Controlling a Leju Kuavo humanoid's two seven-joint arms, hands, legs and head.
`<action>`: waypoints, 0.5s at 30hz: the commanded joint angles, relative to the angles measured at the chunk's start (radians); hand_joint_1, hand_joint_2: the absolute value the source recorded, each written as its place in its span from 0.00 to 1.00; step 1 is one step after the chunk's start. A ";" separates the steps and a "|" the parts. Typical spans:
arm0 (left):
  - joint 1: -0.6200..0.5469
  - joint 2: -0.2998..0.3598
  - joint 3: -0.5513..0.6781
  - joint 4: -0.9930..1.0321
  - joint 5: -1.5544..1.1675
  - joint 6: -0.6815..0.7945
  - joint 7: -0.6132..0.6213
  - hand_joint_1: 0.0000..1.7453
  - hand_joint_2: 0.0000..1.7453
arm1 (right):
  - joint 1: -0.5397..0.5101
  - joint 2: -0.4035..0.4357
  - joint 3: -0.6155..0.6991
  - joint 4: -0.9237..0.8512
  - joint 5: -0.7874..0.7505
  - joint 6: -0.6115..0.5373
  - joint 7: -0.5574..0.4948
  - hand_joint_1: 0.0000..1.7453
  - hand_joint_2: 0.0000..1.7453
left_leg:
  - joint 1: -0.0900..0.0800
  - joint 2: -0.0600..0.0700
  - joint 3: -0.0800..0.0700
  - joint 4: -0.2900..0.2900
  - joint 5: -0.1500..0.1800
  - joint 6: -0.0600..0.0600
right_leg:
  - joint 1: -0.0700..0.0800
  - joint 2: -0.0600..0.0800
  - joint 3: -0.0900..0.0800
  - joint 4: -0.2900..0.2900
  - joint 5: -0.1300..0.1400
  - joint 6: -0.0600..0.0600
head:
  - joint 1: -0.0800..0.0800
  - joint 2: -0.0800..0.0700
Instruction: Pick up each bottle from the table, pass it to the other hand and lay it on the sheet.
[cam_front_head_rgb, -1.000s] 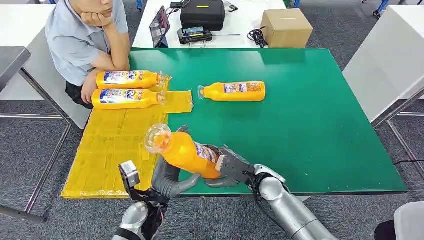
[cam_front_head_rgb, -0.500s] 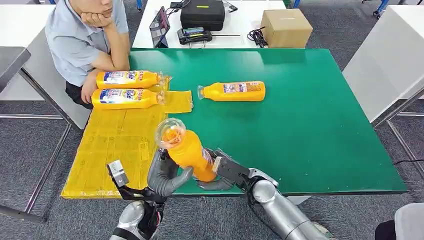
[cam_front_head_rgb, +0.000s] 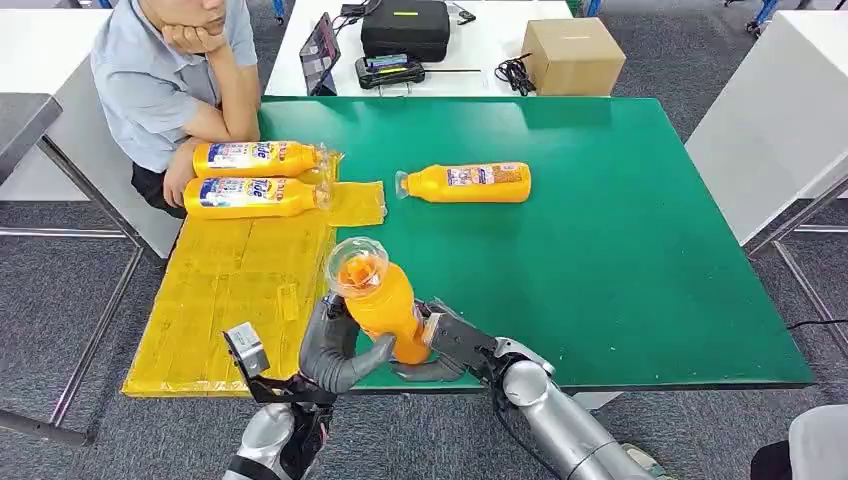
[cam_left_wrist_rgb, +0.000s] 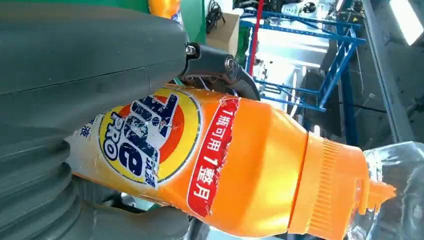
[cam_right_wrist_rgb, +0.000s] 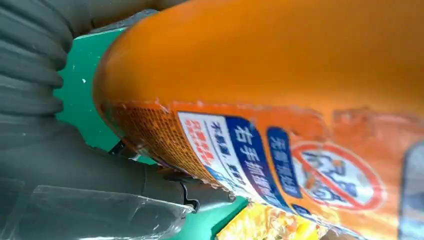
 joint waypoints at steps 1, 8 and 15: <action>-0.025 0.026 -0.029 -0.033 -0.103 0.100 0.004 1.00 1.00 | -0.006 -0.002 0.012 0.053 0.003 -0.013 0.026 0.00 1.00 | 0.001 0.001 0.003 0.000 -0.001 -0.002 | 0.002 0.000 0.003 0.000 -0.001 -0.003 | 0.000 0.000; -0.008 0.028 -0.032 -0.091 -0.134 0.114 0.020 1.00 1.00 | -0.002 0.013 -0.006 0.052 0.013 -0.038 0.037 0.00 0.00 | 0.001 0.002 0.002 0.001 -0.002 -0.002 | 0.002 0.001 0.002 0.000 -0.001 -0.003 | 0.000 0.000; -0.001 0.028 -0.032 -0.115 -0.168 0.157 0.025 1.00 1.00 | -0.003 0.024 -0.010 0.055 0.029 -0.051 0.050 0.00 0.00 | 0.001 0.001 0.002 0.000 -0.001 -0.002 | 0.001 0.001 0.002 0.000 -0.001 -0.002 | 0.000 0.000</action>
